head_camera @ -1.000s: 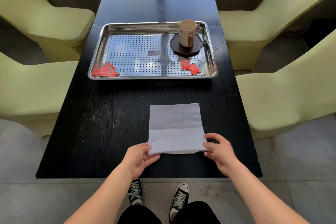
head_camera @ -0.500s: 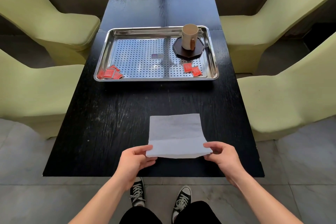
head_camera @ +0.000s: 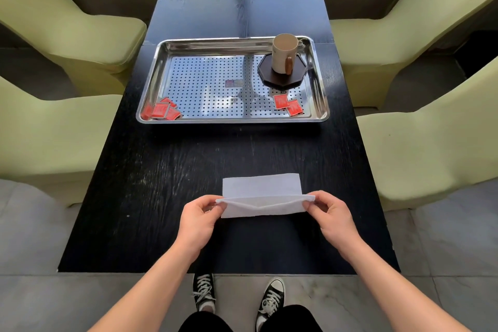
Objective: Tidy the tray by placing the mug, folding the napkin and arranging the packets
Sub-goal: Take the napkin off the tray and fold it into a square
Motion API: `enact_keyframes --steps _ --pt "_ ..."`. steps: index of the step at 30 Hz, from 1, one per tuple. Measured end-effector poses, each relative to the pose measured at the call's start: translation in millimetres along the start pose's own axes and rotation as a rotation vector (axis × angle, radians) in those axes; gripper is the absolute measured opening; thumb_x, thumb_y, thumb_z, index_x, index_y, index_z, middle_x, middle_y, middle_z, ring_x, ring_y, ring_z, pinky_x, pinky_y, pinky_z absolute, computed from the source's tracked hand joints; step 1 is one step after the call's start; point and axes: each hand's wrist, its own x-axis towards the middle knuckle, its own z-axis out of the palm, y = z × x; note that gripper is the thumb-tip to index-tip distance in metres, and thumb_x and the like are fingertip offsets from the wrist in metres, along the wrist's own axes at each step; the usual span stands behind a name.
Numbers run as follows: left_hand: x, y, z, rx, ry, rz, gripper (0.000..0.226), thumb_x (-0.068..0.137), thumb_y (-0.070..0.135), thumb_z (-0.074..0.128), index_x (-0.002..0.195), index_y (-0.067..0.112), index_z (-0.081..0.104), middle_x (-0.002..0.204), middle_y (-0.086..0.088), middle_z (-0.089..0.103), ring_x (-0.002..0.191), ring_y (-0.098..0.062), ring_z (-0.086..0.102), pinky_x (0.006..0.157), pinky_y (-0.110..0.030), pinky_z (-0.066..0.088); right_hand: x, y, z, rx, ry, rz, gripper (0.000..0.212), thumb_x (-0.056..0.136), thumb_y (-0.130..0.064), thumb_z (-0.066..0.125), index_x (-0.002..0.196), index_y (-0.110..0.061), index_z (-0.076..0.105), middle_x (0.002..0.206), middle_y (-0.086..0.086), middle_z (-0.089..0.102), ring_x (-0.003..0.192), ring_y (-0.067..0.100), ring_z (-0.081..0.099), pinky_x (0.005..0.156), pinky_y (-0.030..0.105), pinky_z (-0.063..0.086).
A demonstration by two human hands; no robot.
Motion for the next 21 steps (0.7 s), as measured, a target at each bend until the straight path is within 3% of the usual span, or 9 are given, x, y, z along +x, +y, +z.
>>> enact_keyframes --steps 6,10,13,16,18,21 --pt "33 11 15 -0.032 0.092 -0.083 0.008 0.090 0.024 0.072 0.086 0.028 0.077 0.084 0.006 0.077 0.084 -0.011 0.070 0.072 -0.027 0.055 38 -12 9 -0.067 0.062 0.061 0.008 0.095 -0.031 0.065 0.089 -0.033 0.070 0.087 -0.011 0.073 0.086 0.010 0.067 0.076 0.033 0.053" --pt "53 12 25 -0.066 0.136 -0.157 0.007 0.090 0.021 0.071 0.086 0.025 0.076 0.083 0.005 0.076 0.082 -0.014 0.072 0.067 -0.027 0.058 66 -18 17 -0.178 0.068 0.133 0.007 0.095 -0.028 0.062 0.094 -0.025 0.069 0.092 -0.004 0.072 0.091 0.019 0.067 0.083 0.046 0.057" --pt "63 7 32 -0.037 0.169 -0.201 0.005 0.092 0.023 0.069 0.094 0.025 0.073 0.087 0.003 0.073 0.083 -0.017 0.070 0.064 -0.029 0.055 81 -17 23 -0.213 0.081 0.187 0.016 0.095 -0.027 0.062 0.110 -0.024 0.067 0.091 -0.002 0.069 0.092 0.020 0.066 0.082 0.042 0.056" --pt "65 3 36 0.120 0.214 -0.208 0.026 0.093 0.019 0.065 0.118 0.023 0.065 0.102 0.004 0.067 0.093 -0.016 0.065 0.077 -0.033 0.055 86 -14 25 -0.244 0.096 0.213 0.033 0.095 -0.028 0.063 0.128 -0.022 0.061 0.095 -0.003 0.065 0.093 0.016 0.062 0.079 0.032 0.048" --pt "58 0 39 0.334 0.262 -0.098 0.038 0.091 0.015 0.062 0.129 0.021 0.059 0.116 0.002 0.059 0.105 -0.017 0.060 0.083 -0.032 0.049 82 -11 26 -0.417 0.154 0.144 0.036 0.095 -0.027 0.063 0.131 -0.020 0.060 0.112 -0.004 0.064 0.107 0.019 0.057 0.083 0.036 0.049" --pt "43 -8 47 0.702 0.190 0.252 0.048 0.089 0.016 0.063 0.136 0.016 0.053 0.135 -0.006 0.050 0.124 -0.026 0.048 0.097 -0.041 0.047 66 -5 38 -0.697 0.188 -0.160 0.040 0.093 -0.019 0.065 0.133 -0.015 0.061 0.138 0.001 0.060 0.129 0.026 0.049 0.095 0.046 0.051"
